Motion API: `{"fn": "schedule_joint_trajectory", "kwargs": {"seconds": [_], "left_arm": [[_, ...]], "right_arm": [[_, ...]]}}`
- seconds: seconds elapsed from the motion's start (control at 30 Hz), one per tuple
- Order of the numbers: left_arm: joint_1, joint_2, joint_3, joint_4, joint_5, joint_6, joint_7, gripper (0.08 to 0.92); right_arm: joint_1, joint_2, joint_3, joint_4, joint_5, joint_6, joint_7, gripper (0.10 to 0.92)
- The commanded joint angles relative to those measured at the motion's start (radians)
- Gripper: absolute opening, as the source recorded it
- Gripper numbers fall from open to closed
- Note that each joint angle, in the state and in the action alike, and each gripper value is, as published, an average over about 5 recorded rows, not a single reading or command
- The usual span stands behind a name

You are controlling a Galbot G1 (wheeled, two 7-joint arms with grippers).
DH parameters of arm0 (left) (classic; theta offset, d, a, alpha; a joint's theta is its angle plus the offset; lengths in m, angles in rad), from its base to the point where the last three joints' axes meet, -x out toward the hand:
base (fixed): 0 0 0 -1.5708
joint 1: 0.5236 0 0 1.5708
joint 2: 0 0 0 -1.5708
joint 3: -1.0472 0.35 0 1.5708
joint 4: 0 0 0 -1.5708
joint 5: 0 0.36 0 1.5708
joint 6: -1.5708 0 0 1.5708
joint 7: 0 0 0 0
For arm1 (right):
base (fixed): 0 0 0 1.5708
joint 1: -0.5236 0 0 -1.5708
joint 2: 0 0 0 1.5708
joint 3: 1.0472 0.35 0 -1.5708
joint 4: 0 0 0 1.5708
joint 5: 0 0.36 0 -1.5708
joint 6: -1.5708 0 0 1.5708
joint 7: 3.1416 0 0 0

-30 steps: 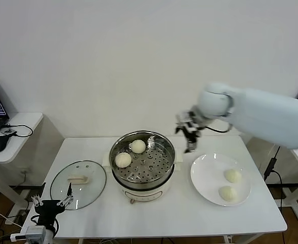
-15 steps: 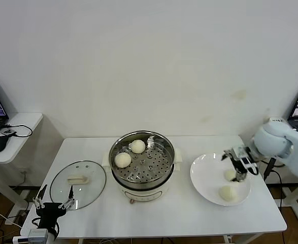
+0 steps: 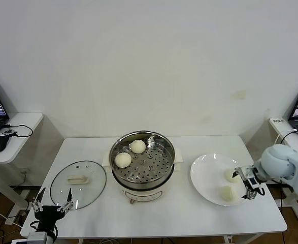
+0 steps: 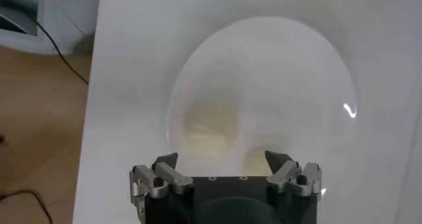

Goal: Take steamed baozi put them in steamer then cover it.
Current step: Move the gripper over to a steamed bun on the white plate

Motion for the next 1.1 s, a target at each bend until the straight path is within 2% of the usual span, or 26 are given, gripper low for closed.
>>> {"fn": "schedule_joint_trajectory", "kwargs": {"seconds": [0.03,0.53,1.1], "left_arm": [[0.000,0.000,-0.001,0.001,0.002,0.000,0.000,0.823],[-0.007,0.001,-0.008,0.012,0.001,-0.001,-0.001,0.823],[-0.009,0.000,-0.009,0.012,0.000,-0.001,-0.001,0.823]], "right_arm": [[-0.145,0.049,0.107,-0.071,-0.034,0.006,0.028,0.823],[-0.145,0.114,0.105,-0.143,-0.019,-0.012,0.054,0.780],[-0.137,0.140,0.104,-0.157,0.031,-0.048,0.036,0.634]]}}
